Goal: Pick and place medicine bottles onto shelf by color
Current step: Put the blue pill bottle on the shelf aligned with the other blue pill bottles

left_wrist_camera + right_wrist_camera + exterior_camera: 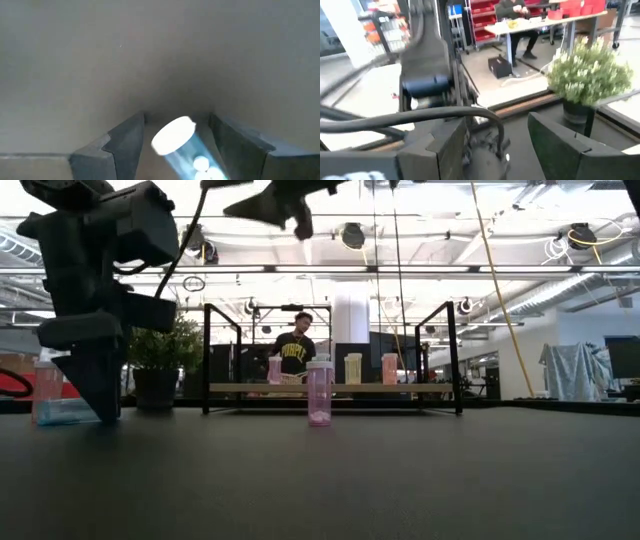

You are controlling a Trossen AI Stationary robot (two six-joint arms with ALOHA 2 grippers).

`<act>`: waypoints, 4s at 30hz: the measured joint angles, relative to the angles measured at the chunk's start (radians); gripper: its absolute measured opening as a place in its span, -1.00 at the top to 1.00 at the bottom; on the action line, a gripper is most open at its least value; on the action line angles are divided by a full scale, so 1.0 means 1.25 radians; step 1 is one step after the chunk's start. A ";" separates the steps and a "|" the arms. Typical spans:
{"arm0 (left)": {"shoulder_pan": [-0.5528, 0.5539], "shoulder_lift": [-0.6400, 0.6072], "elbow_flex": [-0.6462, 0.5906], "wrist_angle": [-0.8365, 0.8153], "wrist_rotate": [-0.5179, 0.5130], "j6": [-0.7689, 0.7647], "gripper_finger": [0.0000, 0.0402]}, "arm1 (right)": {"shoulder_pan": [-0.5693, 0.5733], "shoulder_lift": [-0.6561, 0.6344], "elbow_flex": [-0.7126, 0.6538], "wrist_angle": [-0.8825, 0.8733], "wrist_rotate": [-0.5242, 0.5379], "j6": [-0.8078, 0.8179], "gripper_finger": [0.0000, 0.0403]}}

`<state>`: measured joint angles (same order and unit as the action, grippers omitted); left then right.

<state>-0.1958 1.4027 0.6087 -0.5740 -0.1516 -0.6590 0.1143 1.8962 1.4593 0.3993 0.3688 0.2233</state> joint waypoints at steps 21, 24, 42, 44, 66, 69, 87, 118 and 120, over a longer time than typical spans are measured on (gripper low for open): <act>0.004 0.020 0.005 0.037 0.005 -0.079 0.37 | 0.004 -0.097 0.001 -0.074 0.000 -0.067 -0.04; 0.005 0.023 0.019 0.033 0.001 -0.090 0.30 | 0.005 -0.102 0.001 -0.078 -0.033 -0.069 -0.04; 0.095 0.022 0.319 0.035 -0.003 0.151 0.36 | 0.110 -0.343 -0.014 -0.501 0.169 -0.003 -0.04; 0.108 0.022 0.360 0.046 -0.002 0.231 0.37 | 0.104 -0.377 -0.054 -0.529 0.194 0.050 -0.04; 0.222 0.021 0.600 0.368 0.179 0.299 0.38 | 0.088 -0.447 -0.621 0.492 0.070 0.101 -0.13; 0.216 0.021 0.600 0.460 0.209 0.318 0.38 | 0.081 -0.447 -0.615 0.490 0.053 0.067 -0.22; 0.202 0.065 0.600 0.629 0.286 0.400 0.38 | -0.008 -0.435 -0.495 0.467 -0.133 0.068 -0.29; 0.268 0.032 0.600 0.453 0.280 0.382 -0.13 | -0.018 -0.437 -0.496 0.312 -0.072 -0.024 0.49; 0.285 0.017 0.600 0.417 0.315 0.415 -0.20 | -0.019 -0.437 -0.496 0.285 -0.067 -0.033 0.50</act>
<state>0.1610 1.4235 1.3582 -0.0522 0.2426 -0.1404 0.0906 1.3502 0.8391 0.7552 0.2850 0.1820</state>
